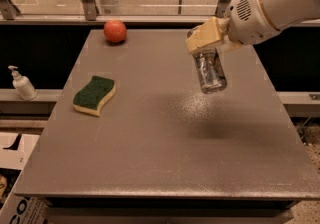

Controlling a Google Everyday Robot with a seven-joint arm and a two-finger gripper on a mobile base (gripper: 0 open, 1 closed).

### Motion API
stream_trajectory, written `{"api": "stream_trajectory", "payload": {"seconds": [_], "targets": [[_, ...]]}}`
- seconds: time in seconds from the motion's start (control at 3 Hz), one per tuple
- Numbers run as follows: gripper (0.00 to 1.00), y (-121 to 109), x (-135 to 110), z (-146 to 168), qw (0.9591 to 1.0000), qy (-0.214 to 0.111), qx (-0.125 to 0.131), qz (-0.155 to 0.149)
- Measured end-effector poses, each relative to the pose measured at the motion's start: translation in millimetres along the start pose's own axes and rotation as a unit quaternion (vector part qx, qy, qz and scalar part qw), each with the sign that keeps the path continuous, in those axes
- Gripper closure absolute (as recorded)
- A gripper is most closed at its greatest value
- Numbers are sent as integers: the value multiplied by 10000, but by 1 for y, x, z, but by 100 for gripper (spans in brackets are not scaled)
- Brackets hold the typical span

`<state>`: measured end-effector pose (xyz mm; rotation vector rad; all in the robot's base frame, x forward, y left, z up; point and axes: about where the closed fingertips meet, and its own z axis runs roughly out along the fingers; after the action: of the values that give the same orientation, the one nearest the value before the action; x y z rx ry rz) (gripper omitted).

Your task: Place redbull can upright

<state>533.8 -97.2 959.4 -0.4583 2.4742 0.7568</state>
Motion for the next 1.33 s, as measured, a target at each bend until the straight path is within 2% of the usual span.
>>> {"api": "stream_trajectory", "payload": {"seconds": [0.33, 0.67, 1.0, 1.33], "targets": [[100, 12, -14, 20, 9978, -561, -354, 8], [100, 25, -33, 38, 9904, -1149, -773, -47], [100, 34, -53, 54, 9790, -1698, -1105, -231], [100, 34, -53, 54, 9790, -1696, -1104, -231]]}}
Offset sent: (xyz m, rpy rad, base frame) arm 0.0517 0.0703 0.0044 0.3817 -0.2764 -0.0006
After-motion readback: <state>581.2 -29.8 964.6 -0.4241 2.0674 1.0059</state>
